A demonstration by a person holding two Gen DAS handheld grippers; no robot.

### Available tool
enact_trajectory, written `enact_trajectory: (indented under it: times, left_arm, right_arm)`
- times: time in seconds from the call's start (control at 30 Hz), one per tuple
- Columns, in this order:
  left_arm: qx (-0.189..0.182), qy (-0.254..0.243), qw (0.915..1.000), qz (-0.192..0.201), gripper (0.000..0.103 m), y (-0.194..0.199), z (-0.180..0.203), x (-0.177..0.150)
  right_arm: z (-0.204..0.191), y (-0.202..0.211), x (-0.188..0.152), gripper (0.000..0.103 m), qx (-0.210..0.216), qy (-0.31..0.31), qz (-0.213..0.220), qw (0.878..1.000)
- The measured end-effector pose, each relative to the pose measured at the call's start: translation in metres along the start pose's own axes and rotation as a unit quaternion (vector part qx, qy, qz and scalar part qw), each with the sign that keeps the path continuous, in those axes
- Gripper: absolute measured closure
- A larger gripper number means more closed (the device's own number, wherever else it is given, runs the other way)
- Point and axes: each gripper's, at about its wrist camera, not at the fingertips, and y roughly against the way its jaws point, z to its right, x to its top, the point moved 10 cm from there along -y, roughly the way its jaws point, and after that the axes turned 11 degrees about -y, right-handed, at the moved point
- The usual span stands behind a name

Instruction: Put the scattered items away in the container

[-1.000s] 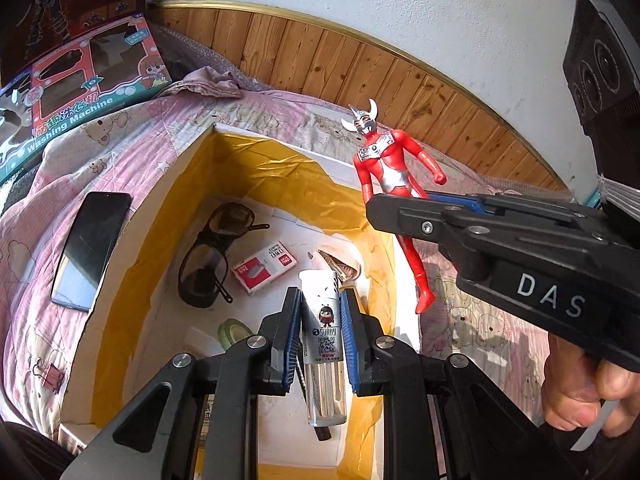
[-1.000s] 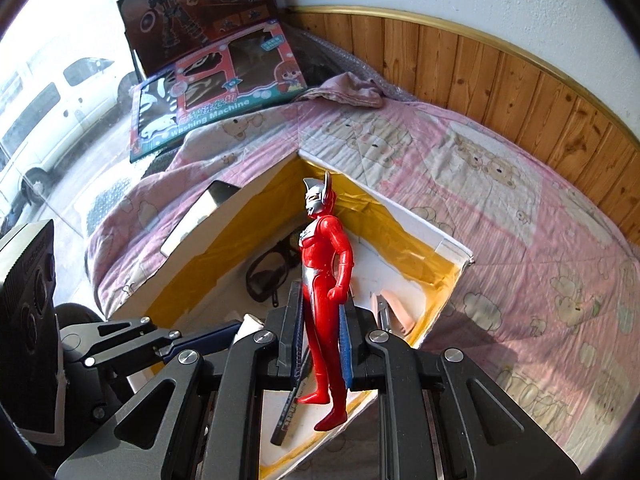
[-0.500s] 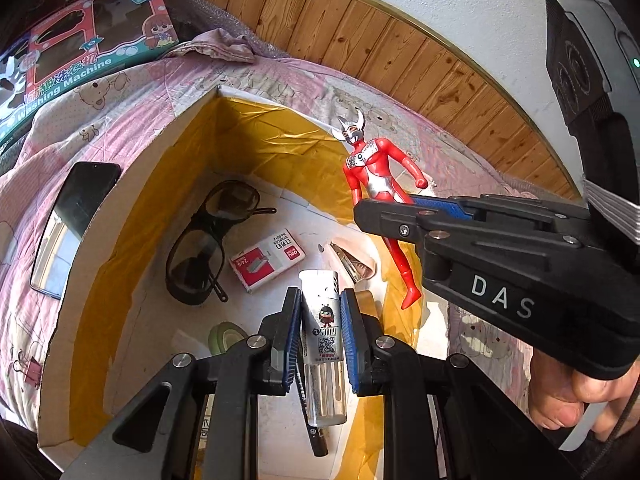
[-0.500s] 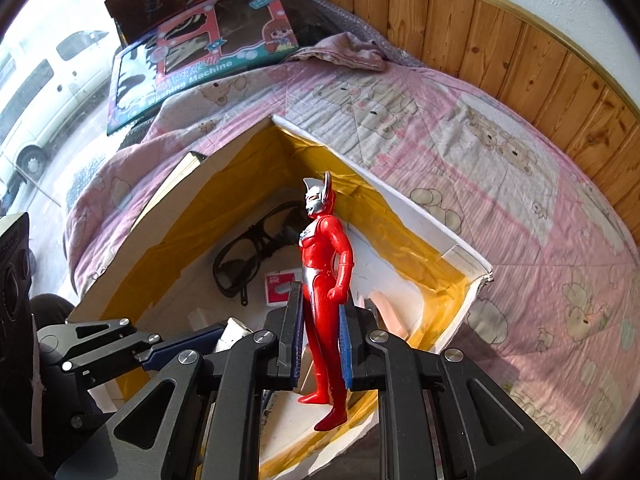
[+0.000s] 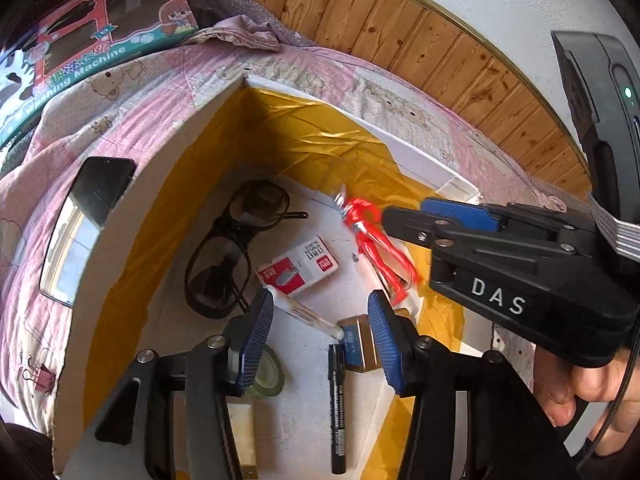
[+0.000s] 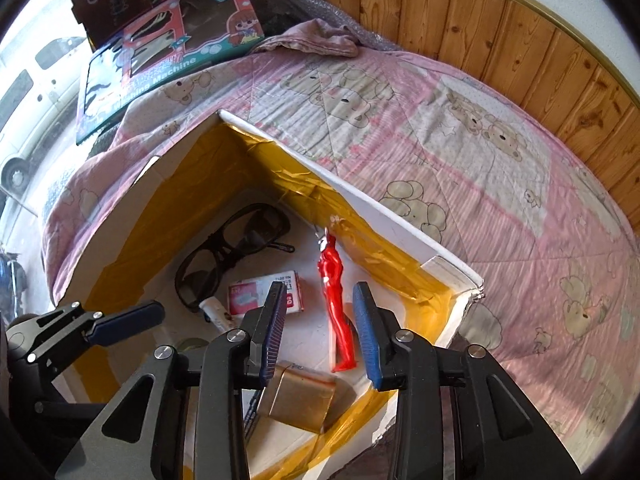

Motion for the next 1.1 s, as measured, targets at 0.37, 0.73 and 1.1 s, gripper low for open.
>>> enact_trajectory:
  times: [0.37, 0.73, 1.1]
  left_arm:
    - [0.005, -0.001, 0.9996, 0.029, 0.052, 0.052, -0.012, -0.028]
    - [0.050, -0.074, 0.9953, 0.038, 0.052, 0.084, 0.029, -0.059]
    - [0.072, -0.097, 0.9908, 0.060, 0.047, 0.122, 0.053, -0.078]
  right_arm:
    - [0.006, 0.056, -0.029, 0.066, 0.040, -0.015, 0.027, 0.999]
    - [-0.019, 0.098, -0.098, 0.065, 0.037, 0.066, 0.028, 0.997]
    - [-0.021, 0.104, -0.157, 0.056, -0.007, 0.107, -0.007, 0.994]
